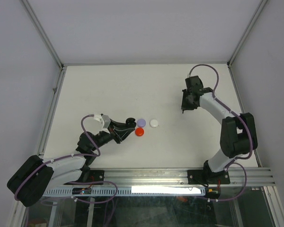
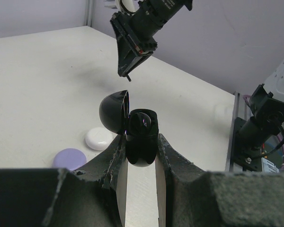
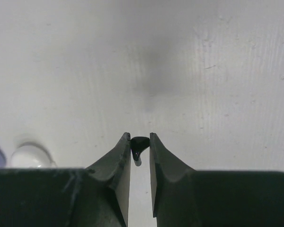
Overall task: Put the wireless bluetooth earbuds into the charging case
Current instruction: Pick up the earbud from the center of the board, then place the earbud in the charging case.
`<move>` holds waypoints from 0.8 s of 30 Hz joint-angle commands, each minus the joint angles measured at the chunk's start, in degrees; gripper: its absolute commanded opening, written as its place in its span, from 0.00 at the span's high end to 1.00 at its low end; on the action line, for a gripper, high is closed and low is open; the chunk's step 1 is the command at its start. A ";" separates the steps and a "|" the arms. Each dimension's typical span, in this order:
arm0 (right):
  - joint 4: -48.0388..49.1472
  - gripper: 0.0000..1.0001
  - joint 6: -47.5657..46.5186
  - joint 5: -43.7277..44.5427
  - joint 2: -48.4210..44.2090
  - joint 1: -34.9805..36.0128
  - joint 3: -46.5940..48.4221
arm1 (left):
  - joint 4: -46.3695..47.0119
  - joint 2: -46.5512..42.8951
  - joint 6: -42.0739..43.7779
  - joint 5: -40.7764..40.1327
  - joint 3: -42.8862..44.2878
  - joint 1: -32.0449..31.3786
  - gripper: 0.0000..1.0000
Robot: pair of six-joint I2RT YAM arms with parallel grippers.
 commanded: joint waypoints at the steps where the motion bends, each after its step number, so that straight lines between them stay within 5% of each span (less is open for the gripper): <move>1: 6.19 0.91 2.14 -0.13 -9.84 5.60 -1.53 | 6.50 -1.11 0.05 -1.58 0.79 -0.23 0.97; 24: 32.24 0.92 0.32 5.96 -36.71 38.49 -10.76 | 11.17 -1.27 5.42 0.38 5.11 -0.19 0.96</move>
